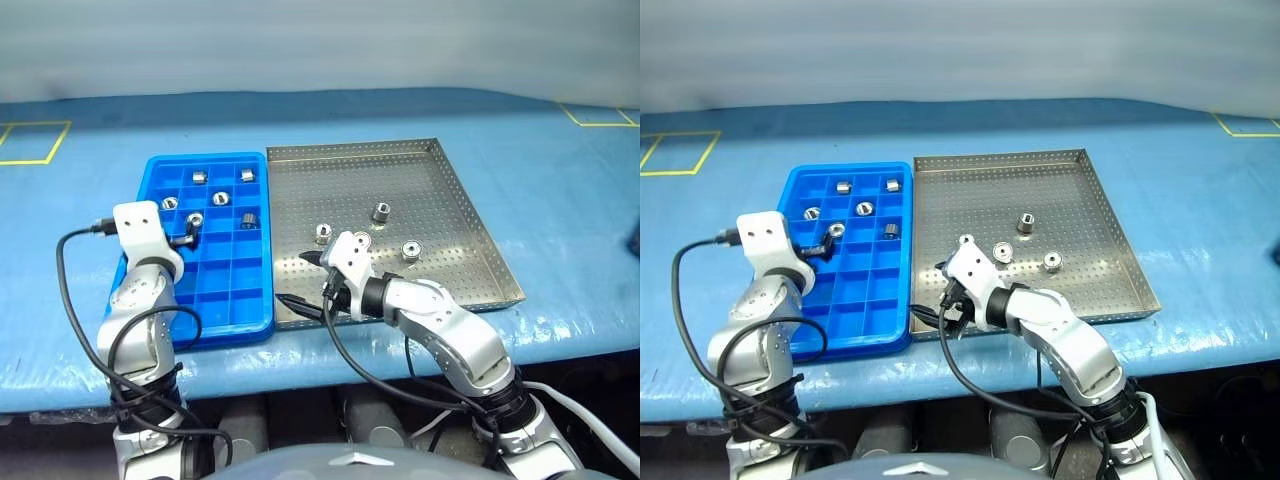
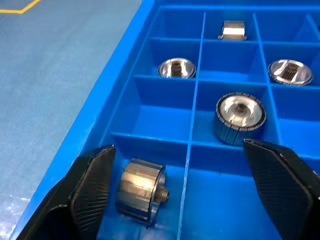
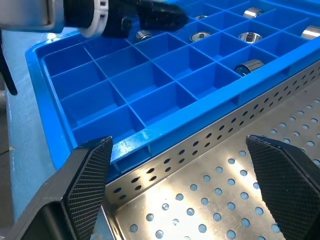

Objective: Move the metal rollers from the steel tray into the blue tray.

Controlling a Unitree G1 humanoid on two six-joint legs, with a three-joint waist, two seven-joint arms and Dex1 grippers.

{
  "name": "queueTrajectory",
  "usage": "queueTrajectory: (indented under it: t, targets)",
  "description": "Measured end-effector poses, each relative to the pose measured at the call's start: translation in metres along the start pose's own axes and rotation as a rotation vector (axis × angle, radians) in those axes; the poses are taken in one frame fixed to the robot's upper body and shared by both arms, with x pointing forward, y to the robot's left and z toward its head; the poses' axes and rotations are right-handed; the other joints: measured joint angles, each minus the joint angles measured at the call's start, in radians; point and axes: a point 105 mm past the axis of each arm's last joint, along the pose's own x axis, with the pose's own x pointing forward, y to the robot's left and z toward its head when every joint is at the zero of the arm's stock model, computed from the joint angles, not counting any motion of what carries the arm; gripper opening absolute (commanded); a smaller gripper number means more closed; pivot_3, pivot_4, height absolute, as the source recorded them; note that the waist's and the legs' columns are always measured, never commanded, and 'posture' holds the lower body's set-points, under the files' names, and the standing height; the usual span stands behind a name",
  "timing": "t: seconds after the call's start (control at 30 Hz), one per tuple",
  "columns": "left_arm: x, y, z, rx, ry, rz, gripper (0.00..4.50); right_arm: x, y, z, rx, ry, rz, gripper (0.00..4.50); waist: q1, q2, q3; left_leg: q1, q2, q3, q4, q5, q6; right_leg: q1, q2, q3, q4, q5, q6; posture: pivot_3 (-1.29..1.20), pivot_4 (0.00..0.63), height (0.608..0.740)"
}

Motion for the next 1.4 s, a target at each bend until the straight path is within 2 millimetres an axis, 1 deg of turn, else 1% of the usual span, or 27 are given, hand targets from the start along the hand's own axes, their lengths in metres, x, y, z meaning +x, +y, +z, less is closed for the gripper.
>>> queueTrajectory:
  t: [0.1, 0.17, 0.2, 0.27, 0.3, 0.5, 0.6, 0.67, 0.77, 0.93, 1.13, 1.4]
  targets:
    - [0.002, -0.035, 0.026, 0.021, -0.077, -0.207, 4.45, -0.003, -0.005, 0.001, 0.003, -0.004, -0.022, 4.5, 0.002, 0.0, 0.0, 0.0, 0.0, 0.0, 0.0, 0.0, 0.0, 0.0, 0.0, 0.0, -0.001, 0.0, 0.0, -0.03, 0.15, 0.74]
    - [0.002, -0.057, 0.033, 0.041, -0.091, -0.324, 4.45, -0.005, -0.009, 0.0, 0.007, -0.003, -0.043, 4.5, 0.0, 0.0, 0.0, 0.0, 0.0, 0.001, 0.0, 0.0, 0.0, 0.0, 0.0, 0.0, -0.001, 0.0, 0.0, -0.04, 0.15, 0.74]
    - [0.004, -0.065, 0.033, 0.062, -0.08, -0.37, 4.45, -0.007, -0.01, -0.002, 0.012, 0.001, -0.053, 4.5, -0.001, 0.0, 0.0, 0.0, 0.0, 0.0, 0.0, 0.0, 0.0, 0.0, 0.0, 0.0, -0.001, 0.0, 0.0, -0.04, 0.15, 0.74]
    - [0.009, -0.078, 0.029, 0.101, -0.046, -0.447, 4.45, -0.01, -0.012, -0.006, 0.019, 0.012, -0.071, 4.5, -0.004, 0.0, 0.0, 0.0, 0.0, 0.0, -0.001, 0.0, 0.0, 0.0, 0.001, 0.0, 0.0, 0.0, 0.0, -0.06, 0.15, 0.74]
    - [0.015, -0.088, 0.026, 0.135, -0.016, -0.5, 4.45, -0.013, -0.015, -0.009, 0.024, 0.021, -0.087, 4.5, -0.004, 0.0, 0.0, 0.0, 0.0, -0.001, 0.0, 0.0, 0.0, 0.0, 0.001, 0.0, 0.0, 0.0, 0.0, -0.07, 0.15, 0.74]
    - [0.031, -0.136, 0.002, 0.248, 0.111, -0.718, 4.45, -0.022, -0.021, -0.017, 0.039, 0.04, -0.147, 4.5, -0.016, 0.0, 0.0, -0.001, 0.0, 0.0, -0.001, 0.0, 0.0, -0.001, 0.0, 0.0, -0.001, 0.0, 0.0, -0.13, 0.15, 0.74]
    - [0.034, -0.153, -0.013, 0.322, 0.148, -0.793, 4.45, -0.025, -0.021, -0.018, 0.043, 0.041, -0.172, 4.5, -0.031, 0.0, 0.0, -0.001, 0.0, 0.0, -0.001, 0.0, 0.0, -0.001, 0.0, 0.0, -0.001, 0.0, 0.0, -0.16, 0.15, 0.74]
    - [0.036, -0.16, -0.022, 0.355, 0.177, -0.828, 4.45, -0.027, -0.021, -0.018, 0.044, 0.037, -0.187, 4.5, -0.044, 0.0, 0.0, -0.001, 0.0, 0.0, -0.002, 0.0, 0.0, -0.001, 0.001, 0.0, -0.001, 0.0, 0.0, -0.18, 0.15, 0.74]
    - [0.038, -0.166, -0.03, 0.394, 0.199, -0.854, 4.45, -0.03, -0.023, -0.018, 0.048, 0.034, -0.214, 4.5, -0.063, 0.0, 0.0, -0.001, 0.0, 0.0, -0.002, 0.0, 0.0, -0.001, 0.001, 0.001, -0.001, 0.0, 0.0, -0.2, 0.15, 0.74]
    - [0.043, -0.165, -0.042, 0.414, 0.239, -0.845, 4.45, -0.033, -0.02, -0.019, 0.052, 0.029, -0.235, 4.5, -0.098, 0.0, 0.0, -0.001, 0.0, 0.0, -0.002, 0.0, 0.0, -0.001, 0.0, 0.001, -0.001, 0.0, 0.0, -0.21, 0.15, 0.74]
    - [0.045, -0.162, -0.044, 0.438, 0.244, -0.831, 4.45, -0.034, -0.021, -0.02, 0.057, 0.037, -0.245, 4.5, -0.117, 0.0, 0.0, -0.001, 0.0, 0.0, -0.002, 0.0, 0.0, -0.001, 0.001, 0.001, -0.001, 0.0, 0.0, -0.19, 0.15, 0.74]
    - [0.046, -0.161, -0.044, 0.438, 0.243, -0.825, 4.45, -0.033, -0.021, -0.018, 0.051, 0.033, -0.241, 4.5, -0.12, 0.0, 0.0, -0.001, 0.0, 0.0, -0.002, 0.0, 0.0, -0.001, 0.0, 0.001, -0.001, 0.0, 0.0, -0.18, 0.15, 0.74]
